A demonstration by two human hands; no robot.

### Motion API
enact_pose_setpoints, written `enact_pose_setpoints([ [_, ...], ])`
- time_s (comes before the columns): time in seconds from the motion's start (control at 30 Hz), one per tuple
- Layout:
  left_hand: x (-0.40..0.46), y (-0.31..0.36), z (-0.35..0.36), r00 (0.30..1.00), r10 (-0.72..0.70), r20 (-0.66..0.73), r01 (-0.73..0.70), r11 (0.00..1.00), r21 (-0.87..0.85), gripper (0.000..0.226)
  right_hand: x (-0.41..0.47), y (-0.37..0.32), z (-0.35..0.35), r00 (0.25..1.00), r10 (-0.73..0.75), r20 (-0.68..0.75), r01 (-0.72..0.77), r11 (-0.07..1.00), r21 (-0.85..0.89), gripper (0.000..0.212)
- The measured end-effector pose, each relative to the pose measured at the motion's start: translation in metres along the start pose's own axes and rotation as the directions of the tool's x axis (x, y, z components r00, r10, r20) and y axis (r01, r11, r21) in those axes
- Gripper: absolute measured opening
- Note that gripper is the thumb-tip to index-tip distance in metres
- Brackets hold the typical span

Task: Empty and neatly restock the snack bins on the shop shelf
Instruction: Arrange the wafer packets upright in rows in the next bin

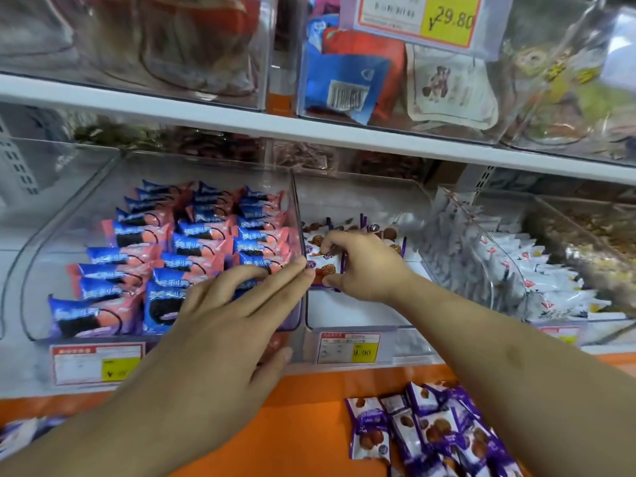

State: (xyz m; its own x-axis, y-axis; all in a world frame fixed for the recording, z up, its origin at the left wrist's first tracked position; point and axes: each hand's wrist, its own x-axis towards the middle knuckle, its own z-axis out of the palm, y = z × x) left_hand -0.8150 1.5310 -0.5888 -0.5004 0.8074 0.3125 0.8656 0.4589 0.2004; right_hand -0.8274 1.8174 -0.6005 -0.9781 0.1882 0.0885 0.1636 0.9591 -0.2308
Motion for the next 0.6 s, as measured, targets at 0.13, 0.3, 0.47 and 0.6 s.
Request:
enact_pose_setpoints([
  [0.13, -0.0006, 0.0013, -0.0010, 0.999, 0.013, -0.029, -0.014, 1.000, -0.013, 0.084, 0.0030, -0.0051, -0.0033, 0.999, 0.015, -0.043, -0.020, 0.994, -0.104, 0.068],
  [0.3, -0.0014, 0.0012, 0.0025, 0.997, 0.021, -0.079, -0.024, 0.999, -0.029, 0.088, 0.0066, -0.0097, -0.0013, 0.999, 0.029, -0.035, -0.033, 0.992, -0.123, 0.067],
  [0.47, -0.0023, -0.0006, 0.0033, 0.997, 0.029, -0.077, -0.030, 0.999, -0.014, 0.088, 0.0057, -0.0071, 0.0036, 0.997, 0.032, -0.063, -0.039, 0.994, -0.106, 0.070],
  [0.6, -0.0030, 0.0030, 0.0012, 0.998, 0.015, -0.063, -0.017, 0.999, -0.032, 0.089, 0.0046, -0.0029, 0.0054, 0.998, 0.039, -0.050, -0.044, 0.995, -0.091, 0.073],
])
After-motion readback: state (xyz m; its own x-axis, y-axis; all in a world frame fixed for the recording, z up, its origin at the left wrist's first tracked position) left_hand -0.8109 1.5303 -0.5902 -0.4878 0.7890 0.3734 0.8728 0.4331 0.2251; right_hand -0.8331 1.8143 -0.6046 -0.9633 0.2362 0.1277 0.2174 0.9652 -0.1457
